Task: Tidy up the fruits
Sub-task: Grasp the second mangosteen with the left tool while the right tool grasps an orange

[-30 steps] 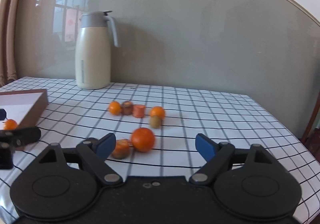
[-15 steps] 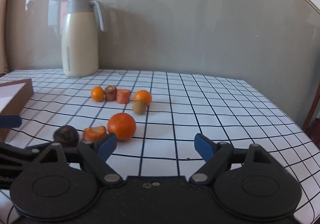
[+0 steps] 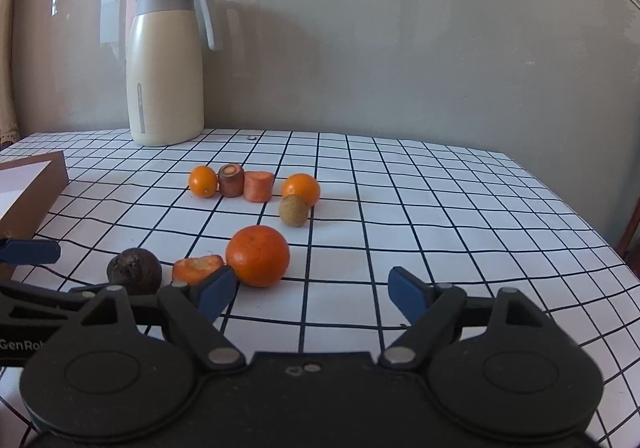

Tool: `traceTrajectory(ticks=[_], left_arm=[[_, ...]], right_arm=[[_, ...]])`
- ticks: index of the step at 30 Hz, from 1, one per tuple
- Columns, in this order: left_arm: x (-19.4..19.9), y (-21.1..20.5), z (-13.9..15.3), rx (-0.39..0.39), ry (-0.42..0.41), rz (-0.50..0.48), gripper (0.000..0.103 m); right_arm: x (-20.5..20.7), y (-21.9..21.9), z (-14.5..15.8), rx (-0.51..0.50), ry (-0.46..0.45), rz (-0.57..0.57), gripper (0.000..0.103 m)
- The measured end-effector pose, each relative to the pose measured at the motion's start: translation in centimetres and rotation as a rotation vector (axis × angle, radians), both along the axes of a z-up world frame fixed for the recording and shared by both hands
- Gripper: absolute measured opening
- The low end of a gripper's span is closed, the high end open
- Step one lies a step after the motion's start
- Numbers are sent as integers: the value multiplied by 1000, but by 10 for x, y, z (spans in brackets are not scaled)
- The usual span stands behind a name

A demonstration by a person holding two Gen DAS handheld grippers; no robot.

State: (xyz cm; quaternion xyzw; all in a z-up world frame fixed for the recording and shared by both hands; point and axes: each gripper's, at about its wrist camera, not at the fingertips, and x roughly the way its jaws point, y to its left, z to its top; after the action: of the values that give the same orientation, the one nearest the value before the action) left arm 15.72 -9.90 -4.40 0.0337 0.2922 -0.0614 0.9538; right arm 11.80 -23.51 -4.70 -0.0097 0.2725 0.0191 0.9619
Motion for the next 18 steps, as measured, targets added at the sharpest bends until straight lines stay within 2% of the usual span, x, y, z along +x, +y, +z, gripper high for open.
traceTrajectory(ticks=[8,13,18], left_arm=[[9,4,2,-9,1,6,87],[21,2,1,-20,7,7,86],[29,-2,-1,-26,23,-11,74]], right_arm=[[13,2,-3,17,23,27,74],[26,4,-4,41,47,51,62],[39,7,-7,52,84,75,41]])
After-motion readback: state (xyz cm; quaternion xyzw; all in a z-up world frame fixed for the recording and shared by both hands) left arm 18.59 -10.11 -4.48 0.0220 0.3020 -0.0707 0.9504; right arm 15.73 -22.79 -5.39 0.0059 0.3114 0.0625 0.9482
